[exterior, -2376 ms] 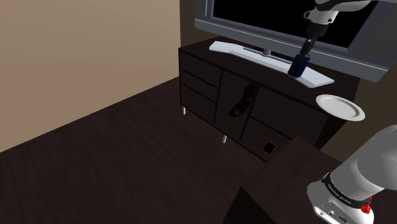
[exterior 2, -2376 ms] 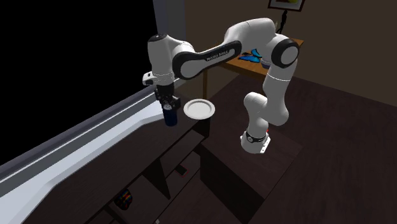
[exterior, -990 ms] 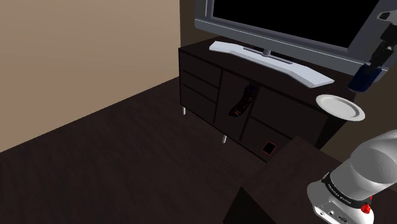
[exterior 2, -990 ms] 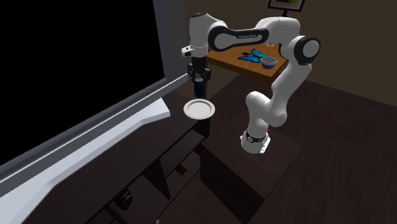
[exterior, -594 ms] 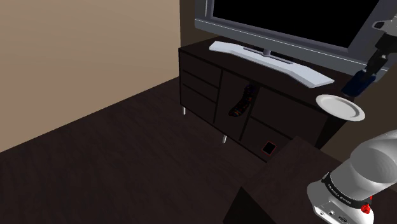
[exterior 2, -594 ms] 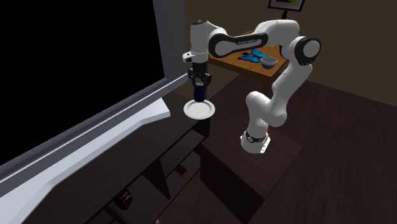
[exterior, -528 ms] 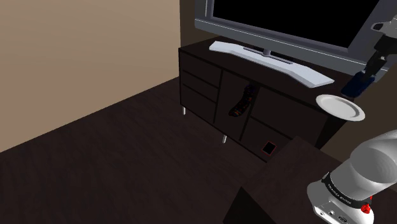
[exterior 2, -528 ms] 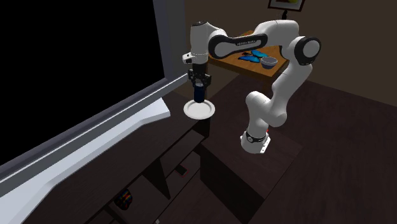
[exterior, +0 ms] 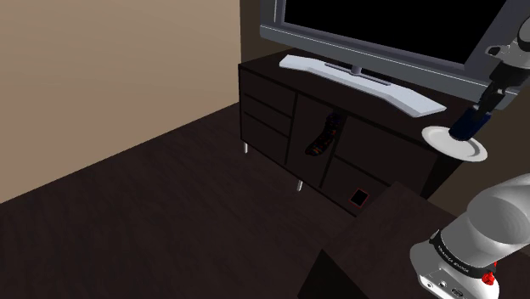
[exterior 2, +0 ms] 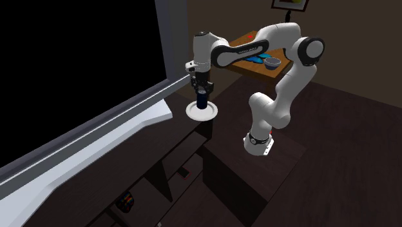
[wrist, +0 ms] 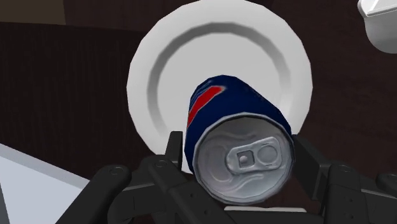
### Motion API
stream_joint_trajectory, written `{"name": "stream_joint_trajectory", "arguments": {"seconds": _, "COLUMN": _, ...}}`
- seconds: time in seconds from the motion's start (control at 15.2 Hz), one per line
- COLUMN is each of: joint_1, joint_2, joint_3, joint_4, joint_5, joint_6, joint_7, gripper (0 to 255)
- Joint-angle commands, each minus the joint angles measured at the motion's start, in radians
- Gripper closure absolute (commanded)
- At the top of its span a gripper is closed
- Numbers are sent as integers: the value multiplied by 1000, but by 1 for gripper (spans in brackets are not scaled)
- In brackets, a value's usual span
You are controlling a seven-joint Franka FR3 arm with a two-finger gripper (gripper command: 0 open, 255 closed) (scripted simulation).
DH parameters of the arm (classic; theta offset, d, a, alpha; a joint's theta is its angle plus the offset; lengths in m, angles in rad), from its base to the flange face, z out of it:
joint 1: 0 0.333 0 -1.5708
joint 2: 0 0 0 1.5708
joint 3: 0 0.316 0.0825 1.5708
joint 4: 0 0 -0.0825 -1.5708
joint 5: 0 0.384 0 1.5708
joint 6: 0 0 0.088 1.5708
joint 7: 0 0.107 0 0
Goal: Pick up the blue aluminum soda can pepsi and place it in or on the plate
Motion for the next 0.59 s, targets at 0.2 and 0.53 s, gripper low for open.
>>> {"name": "stream_joint_trajectory", "arguments": {"seconds": 0.2, "joint_1": -3, "joint_2": 7, "joint_3": -21, "joint_4": -54, "joint_5": -15, "joint_6": 62, "joint_7": 4, "gripper": 255}}
{"name": "stream_joint_trajectory", "arguments": {"seconds": 0.53, "joint_1": -3, "joint_2": 7, "joint_3": -21, "joint_4": -53, "joint_5": -15, "joint_6": 62, "joint_7": 4, "gripper": 255}}
